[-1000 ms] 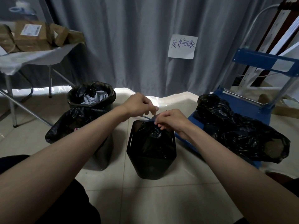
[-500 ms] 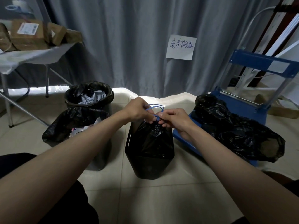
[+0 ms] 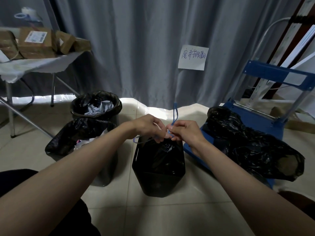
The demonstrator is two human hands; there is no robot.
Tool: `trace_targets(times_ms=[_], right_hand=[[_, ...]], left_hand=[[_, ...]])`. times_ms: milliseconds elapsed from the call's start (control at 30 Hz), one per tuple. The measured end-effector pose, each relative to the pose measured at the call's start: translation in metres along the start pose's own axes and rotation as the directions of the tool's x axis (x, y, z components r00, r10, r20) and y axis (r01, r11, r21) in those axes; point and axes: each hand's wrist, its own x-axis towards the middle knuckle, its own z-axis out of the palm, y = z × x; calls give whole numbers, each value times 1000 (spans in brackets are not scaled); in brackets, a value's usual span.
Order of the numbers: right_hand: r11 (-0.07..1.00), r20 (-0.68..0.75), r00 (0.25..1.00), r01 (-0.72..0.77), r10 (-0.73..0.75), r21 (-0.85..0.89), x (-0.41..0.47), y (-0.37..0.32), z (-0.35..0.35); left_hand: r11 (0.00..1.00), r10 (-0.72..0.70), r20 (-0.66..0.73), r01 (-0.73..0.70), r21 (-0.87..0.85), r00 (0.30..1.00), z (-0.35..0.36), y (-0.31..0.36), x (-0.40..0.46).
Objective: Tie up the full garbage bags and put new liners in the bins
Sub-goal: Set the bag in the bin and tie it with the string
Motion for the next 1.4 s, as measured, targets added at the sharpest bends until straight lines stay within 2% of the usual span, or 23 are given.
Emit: trace_targets(times_ms=[100,200,300,400,600,700,800,900,1067,1233,1400], right_hand=[[997,-18,999,37,-38,-63,1,0,2],[981,-36,994,97,-105,-170,2,0,3],[946,-47,980,174,-194,-274,-1,-2,5],[915,-62,971,197,-233,-352,-5,-4,3],[931,-45,992,94,-117,-353,-5,-1,1],[934,-61,996,40,-66,-354,-3,0,3],[940,-102,994,-9,-27,-341,-1,1,4],[957,-128,991,-61,25,-283,2,2,1],[973,-135,983,-147,123,-179,4,5,-4],[971,-124,976,-197,182,-131,6,4,-6],[973,-117,981,-171,154,-155,9,8,-3]], left_hand=[[997,-41,28,43,-68,999,8,-2,2],[997,-62,-36,61,-45,997,14,-2,1],[992,-68,-91,58,-112,994,18,-2,0],[994,-44,-121,31,-107,992,20,-2,0],[994,-53,-103,63,94,993,17,-1,2],[971,-22,-169,61,232,985,20,1,4],[901,93,-271,35,433,958,28,1,7],[882,216,-354,-27,470,910,37,-2,7],[774,402,-349,-111,623,846,48,-2,0],[754,434,-350,-123,645,830,49,-2,-1],[752,424,-314,-136,645,850,45,-1,0]])
